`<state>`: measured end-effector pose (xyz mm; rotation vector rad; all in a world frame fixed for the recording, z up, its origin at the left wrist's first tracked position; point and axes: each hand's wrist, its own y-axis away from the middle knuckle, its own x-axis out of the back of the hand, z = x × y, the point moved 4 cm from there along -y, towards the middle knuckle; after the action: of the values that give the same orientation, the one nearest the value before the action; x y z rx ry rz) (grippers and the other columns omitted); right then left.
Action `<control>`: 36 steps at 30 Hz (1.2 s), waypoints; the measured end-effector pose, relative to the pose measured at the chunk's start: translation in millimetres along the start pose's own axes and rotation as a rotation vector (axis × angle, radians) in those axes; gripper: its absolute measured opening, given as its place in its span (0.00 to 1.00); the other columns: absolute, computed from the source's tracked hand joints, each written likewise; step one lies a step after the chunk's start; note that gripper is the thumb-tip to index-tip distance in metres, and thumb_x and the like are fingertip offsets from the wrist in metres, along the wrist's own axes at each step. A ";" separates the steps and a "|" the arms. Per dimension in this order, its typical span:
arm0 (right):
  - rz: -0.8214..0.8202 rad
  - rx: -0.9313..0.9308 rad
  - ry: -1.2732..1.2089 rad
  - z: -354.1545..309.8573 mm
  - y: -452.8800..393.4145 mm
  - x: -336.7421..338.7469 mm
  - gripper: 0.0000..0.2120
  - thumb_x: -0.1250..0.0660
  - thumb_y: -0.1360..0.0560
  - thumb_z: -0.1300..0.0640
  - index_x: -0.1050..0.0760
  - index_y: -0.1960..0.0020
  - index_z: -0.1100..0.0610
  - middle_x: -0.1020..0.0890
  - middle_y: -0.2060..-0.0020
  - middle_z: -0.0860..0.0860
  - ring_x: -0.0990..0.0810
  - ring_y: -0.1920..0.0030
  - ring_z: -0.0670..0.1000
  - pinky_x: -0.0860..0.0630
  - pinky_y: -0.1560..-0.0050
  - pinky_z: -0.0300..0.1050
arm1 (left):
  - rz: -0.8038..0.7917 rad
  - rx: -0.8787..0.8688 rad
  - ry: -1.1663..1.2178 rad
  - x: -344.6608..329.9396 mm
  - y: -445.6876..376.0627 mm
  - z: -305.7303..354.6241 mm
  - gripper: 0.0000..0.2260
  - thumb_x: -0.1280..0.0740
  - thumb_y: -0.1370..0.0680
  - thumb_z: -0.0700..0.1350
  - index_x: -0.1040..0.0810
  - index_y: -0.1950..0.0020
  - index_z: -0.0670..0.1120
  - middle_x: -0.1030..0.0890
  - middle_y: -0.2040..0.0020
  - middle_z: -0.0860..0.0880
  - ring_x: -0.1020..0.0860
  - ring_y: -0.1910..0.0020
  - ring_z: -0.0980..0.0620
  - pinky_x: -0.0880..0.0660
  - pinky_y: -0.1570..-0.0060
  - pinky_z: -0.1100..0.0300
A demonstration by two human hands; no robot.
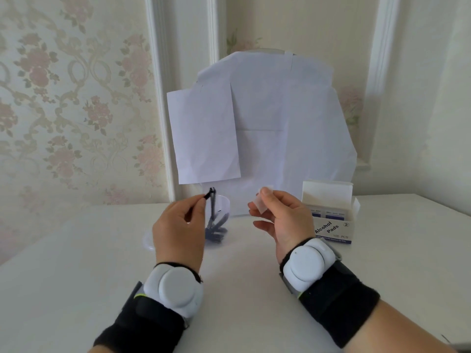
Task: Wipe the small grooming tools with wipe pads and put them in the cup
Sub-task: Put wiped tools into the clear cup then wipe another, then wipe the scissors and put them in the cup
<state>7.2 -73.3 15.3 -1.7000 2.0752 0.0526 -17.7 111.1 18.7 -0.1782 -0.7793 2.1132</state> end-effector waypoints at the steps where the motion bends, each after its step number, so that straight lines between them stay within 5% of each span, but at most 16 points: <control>1: 0.017 0.005 0.013 0.3 -0.2 1.1 0.11 0.30 0.23 0.55 0.22 0.64 0.57 0.16 0.65 0.55 0.16 0.64 0.51 0.24 0.68 0.42 | 0.017 0.046 -0.014 2.1 -2.9 -4.7 0.08 0.35 0.21 0.46 0.16 0.49 0.51 0.18 0.59 0.53 0.22 0.60 0.53 0.30 0.57 0.63; 5: 0.085 0.010 0.043 -0.3 -2.0 4.4 0.14 0.31 0.23 0.56 0.26 0.67 0.56 0.21 0.74 0.49 0.21 0.71 0.48 0.29 0.72 0.39 | 0.003 0.133 -0.114 0.5 -10.9 -17.8 0.10 0.35 0.22 0.47 0.16 0.58 0.47 0.20 0.68 0.46 0.30 0.69 0.51 0.33 0.67 0.61; 10: 0.134 0.004 0.063 -1.0 -5.3 10.1 0.13 0.30 0.24 0.56 0.26 0.66 0.57 0.22 0.75 0.51 0.24 0.73 0.49 0.32 0.73 0.39 | -0.045 0.150 -0.151 -3.7 -11.9 -20.7 0.12 0.36 0.22 0.47 0.19 0.63 0.46 0.20 0.64 0.39 0.31 0.69 0.49 0.35 0.69 0.59; 16: 0.165 -0.026 0.041 -0.1 -8.6 14.0 0.12 0.31 0.24 0.58 0.26 0.66 0.57 0.25 0.78 0.51 0.28 0.76 0.50 0.34 0.74 0.39 | -0.054 0.161 -0.081 -6.3 -12.5 -21.6 0.12 0.34 0.22 0.50 0.17 0.42 0.50 0.17 0.57 0.53 0.22 0.56 0.52 0.29 0.55 0.60; 23: 0.253 -0.037 0.054 -5.6 -9.8 22.2 0.10 0.32 0.25 0.59 0.26 0.64 0.58 0.24 0.75 0.52 0.27 0.75 0.49 0.33 0.72 0.39 | -0.081 0.052 -0.049 -8.5 -9.2 -15.4 0.10 0.34 0.22 0.49 0.21 0.41 0.50 0.24 0.65 0.52 0.26 0.65 0.57 0.32 0.63 0.67; 27: 0.242 0.157 0.594 -9.6 -13.7 26.7 0.12 0.36 0.25 0.59 0.27 0.68 0.57 0.20 0.72 0.52 0.22 0.70 0.52 0.27 0.63 0.46 | -0.057 -0.080 -0.085 -6.8 -1.8 -3.4 0.06 0.35 0.21 0.47 0.21 0.46 0.51 0.23 0.58 0.56 0.26 0.60 0.63 0.34 0.61 0.75; 29: 0.144 0.233 0.902 -4.6 -12.5 22.4 0.10 0.38 0.23 0.58 0.22 0.61 0.56 0.17 0.66 0.53 0.19 0.63 0.55 0.24 0.57 0.47 | -0.078 -0.205 -0.078 -8.6 4.5 7.0 0.03 0.35 0.22 0.44 0.22 0.51 0.51 0.24 0.58 0.57 0.26 0.59 0.63 0.34 0.59 0.77; 32: 0.009 0.219 1.208 3.2 -4.3 20.1 0.08 0.41 0.21 0.57 0.23 0.50 0.54 0.17 0.57 0.53 0.18 0.53 0.56 0.23 0.52 0.48 | -0.176 -0.384 -0.111 -17.6 16.9 16.9 0.04 0.33 0.23 0.43 0.22 0.57 0.50 0.25 0.62 0.57 0.27 0.62 0.59 0.33 0.61 0.73; 36: 0.031 0.264 1.435 -5.7 9.3 29.6 0.07 0.42 0.22 0.58 0.25 0.49 0.54 0.19 0.55 0.53 0.20 0.52 0.57 0.23 0.53 0.49 | -0.347 -0.488 -0.163 -32.2 28.4 16.5 0.04 0.34 0.24 0.44 0.21 0.56 0.48 0.24 0.63 0.55 0.28 0.64 0.58 0.28 0.61 0.63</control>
<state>-7.4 -100.1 7.2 -1.6357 2.7182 -1.8005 -23.2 66.2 10.5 -0.1184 -1.3164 1.5977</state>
